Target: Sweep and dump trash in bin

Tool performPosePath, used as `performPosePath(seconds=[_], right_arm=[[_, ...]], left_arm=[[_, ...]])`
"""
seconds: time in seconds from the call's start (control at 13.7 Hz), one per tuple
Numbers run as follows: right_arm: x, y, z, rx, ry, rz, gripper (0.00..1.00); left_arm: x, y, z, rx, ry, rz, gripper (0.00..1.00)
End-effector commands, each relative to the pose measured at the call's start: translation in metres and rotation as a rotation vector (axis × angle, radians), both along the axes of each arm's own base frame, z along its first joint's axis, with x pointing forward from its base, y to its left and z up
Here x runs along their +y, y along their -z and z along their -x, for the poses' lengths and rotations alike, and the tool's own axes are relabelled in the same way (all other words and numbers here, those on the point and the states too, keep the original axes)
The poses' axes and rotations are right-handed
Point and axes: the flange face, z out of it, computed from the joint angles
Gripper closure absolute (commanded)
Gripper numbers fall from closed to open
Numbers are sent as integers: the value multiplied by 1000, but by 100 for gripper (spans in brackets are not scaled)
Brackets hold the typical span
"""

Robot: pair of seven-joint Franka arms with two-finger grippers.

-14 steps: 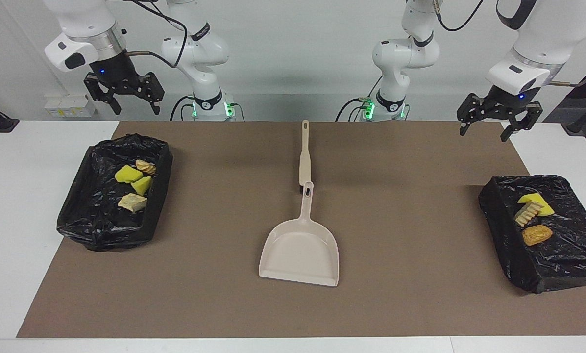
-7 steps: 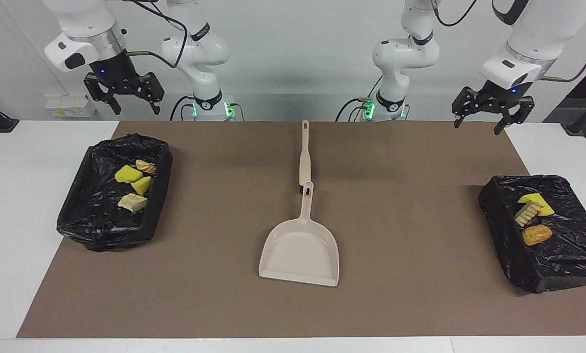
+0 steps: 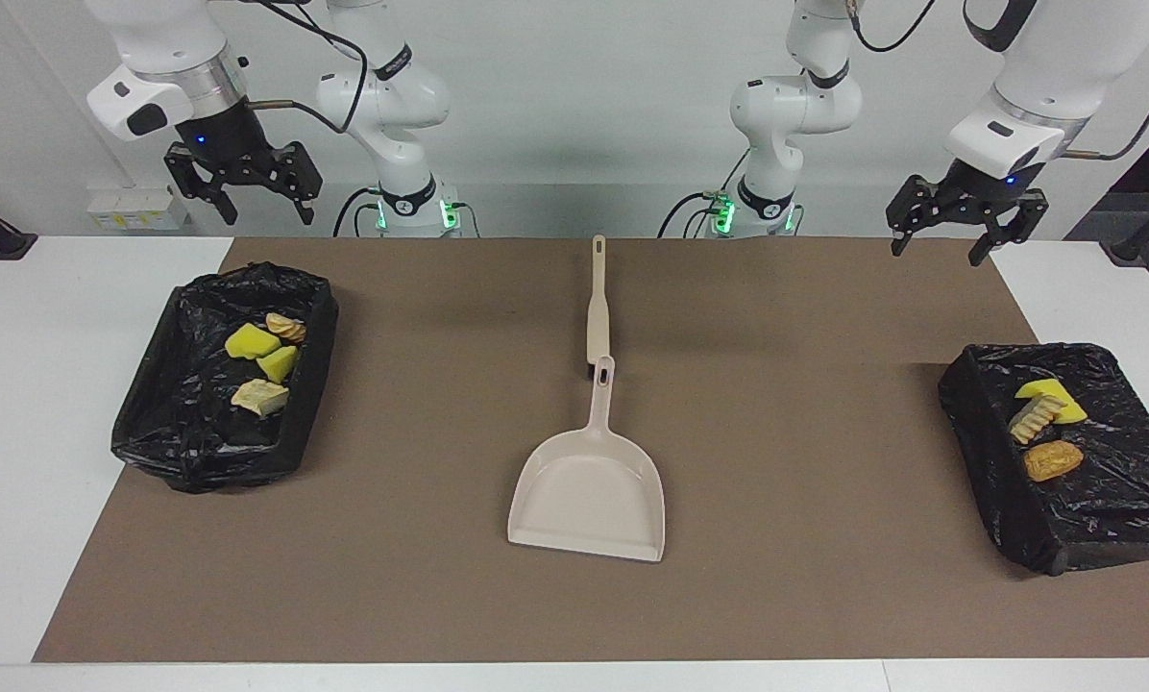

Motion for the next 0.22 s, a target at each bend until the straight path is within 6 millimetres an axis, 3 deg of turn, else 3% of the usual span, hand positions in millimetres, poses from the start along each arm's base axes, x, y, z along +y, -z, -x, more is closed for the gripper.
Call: performPosePath(seconds=[0.0,0.15], right_arm=[[-2,-1,4,4,-11,-15,0],[-2,-1,4,5,-11,-16,0]], left_arm=[[1,-4,7,-12,-27,18,0],[2,-3,7,-12,-24,17,0]])
